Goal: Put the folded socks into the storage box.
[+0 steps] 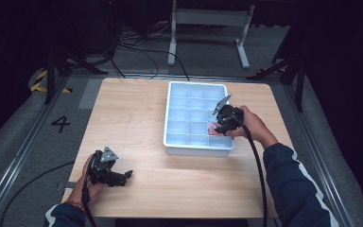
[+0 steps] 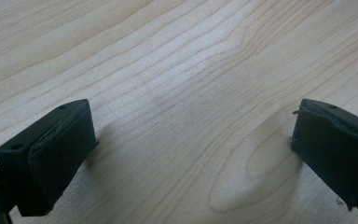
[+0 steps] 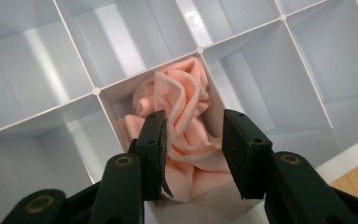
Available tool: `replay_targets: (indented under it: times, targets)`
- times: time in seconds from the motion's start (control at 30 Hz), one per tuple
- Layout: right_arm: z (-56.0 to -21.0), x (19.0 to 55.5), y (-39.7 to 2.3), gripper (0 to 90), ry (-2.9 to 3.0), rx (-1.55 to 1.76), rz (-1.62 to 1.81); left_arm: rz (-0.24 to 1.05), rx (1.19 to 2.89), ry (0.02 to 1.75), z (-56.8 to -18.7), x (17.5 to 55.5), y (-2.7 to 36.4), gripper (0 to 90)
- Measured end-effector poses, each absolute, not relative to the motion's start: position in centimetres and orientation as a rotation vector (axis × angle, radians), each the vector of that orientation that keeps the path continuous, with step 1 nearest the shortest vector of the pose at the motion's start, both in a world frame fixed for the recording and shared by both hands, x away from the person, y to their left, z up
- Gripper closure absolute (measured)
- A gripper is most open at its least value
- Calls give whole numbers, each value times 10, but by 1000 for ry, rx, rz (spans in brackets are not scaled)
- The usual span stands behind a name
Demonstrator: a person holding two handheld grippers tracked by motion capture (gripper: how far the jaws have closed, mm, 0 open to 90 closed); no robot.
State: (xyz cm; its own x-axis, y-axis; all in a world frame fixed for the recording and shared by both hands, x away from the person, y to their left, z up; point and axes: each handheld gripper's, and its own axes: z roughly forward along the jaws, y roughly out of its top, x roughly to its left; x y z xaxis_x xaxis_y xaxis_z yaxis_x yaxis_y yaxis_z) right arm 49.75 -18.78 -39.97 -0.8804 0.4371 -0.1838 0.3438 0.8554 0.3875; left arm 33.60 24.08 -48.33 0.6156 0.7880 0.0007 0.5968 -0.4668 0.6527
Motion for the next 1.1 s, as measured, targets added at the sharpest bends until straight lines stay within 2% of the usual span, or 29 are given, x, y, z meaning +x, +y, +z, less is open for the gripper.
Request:
replay_targets:
  times: [0.4, 0.83, 1.1]
  targets:
    - [-394, 493, -198, 587, 2721, 639, 588, 403, 2223, 1083, -483, 336, 241, 0]
    - [-378, 483, -216, 506, 2662, 673, 666, 404, 2224, 1083, -483, 336, 241, 0]
    - [-368, 474, -226, 499, 2637, 668, 700, 403, 2223, 1084, -483, 336, 241, 0]
